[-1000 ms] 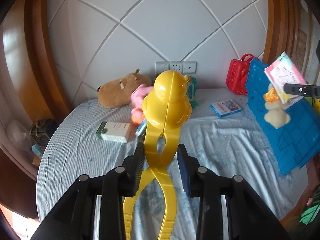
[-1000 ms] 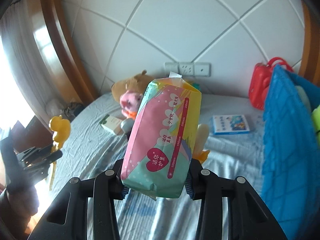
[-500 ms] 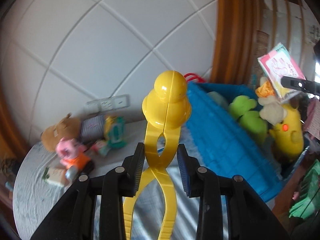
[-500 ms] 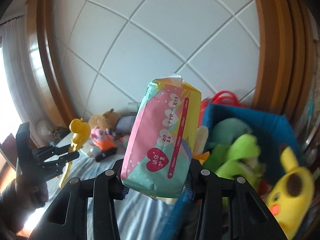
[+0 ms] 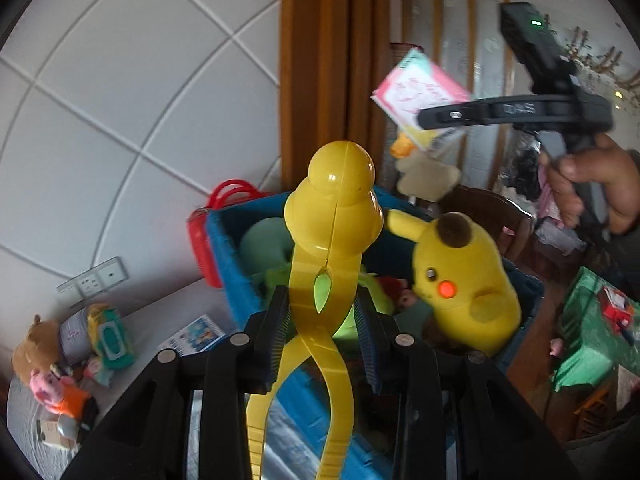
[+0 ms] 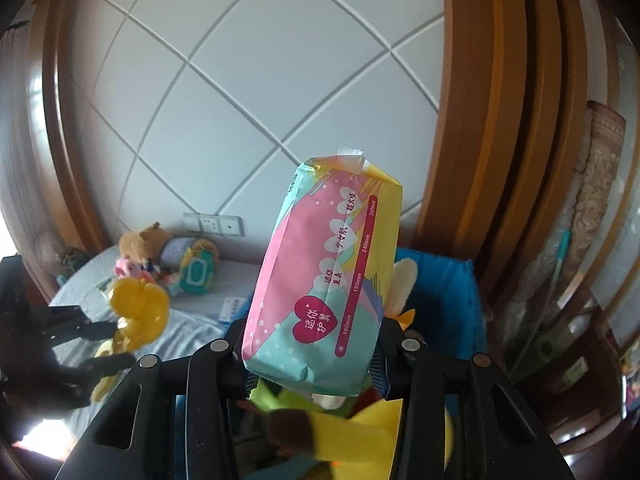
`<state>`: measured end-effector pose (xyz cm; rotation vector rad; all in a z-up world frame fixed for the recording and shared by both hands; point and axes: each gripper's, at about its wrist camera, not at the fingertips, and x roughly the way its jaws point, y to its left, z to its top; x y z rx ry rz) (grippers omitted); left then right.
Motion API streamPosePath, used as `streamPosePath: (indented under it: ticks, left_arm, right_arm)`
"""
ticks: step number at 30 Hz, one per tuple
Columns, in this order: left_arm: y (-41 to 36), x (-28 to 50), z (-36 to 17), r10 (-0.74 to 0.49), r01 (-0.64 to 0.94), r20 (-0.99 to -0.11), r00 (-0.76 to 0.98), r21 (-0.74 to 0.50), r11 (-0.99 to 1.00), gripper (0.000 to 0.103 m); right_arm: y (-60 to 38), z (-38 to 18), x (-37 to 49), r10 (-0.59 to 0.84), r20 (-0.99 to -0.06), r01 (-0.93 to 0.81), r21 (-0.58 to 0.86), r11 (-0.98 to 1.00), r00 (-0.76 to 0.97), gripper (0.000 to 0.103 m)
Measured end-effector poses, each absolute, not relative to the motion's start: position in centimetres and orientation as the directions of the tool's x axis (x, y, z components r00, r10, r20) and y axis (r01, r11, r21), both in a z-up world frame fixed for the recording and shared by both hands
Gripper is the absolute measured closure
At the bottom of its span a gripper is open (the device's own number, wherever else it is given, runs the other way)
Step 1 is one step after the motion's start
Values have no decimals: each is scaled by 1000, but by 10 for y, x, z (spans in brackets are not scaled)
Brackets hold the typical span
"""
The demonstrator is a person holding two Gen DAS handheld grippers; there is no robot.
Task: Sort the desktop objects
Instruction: 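Open both tools to drop the clamp and wipes pack into the blue crate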
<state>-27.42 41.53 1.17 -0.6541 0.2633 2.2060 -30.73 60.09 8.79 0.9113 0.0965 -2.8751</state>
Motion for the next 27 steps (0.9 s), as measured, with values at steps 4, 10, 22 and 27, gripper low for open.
streamPosePath:
  ticks: [4, 10, 22, 27]
  left_arm:
    - [448, -263, 7, 662, -785, -554, -505, -24, -619, 71]
    - [474, -258, 3, 669, -808, -577, -469, -26, -589, 71]
    - [482, -263, -1, 686, -802, -568, -455, -74, -593, 0]
    - [480, -264, -7, 675, -794, -582, -453, -80, -602, 0]
  right_arm:
    - [641, 83, -322, -86, -593, 116, -13, -993, -800, 62]
    - [680, 81, -359, -72, -598, 95, -7, -995, -798, 62]
    - [729, 78, -420, 1, -588, -16, 21, -1000, -809, 22]
    - [730, 77, -412, -8, -585, -7, 23, -1000, -811, 22]
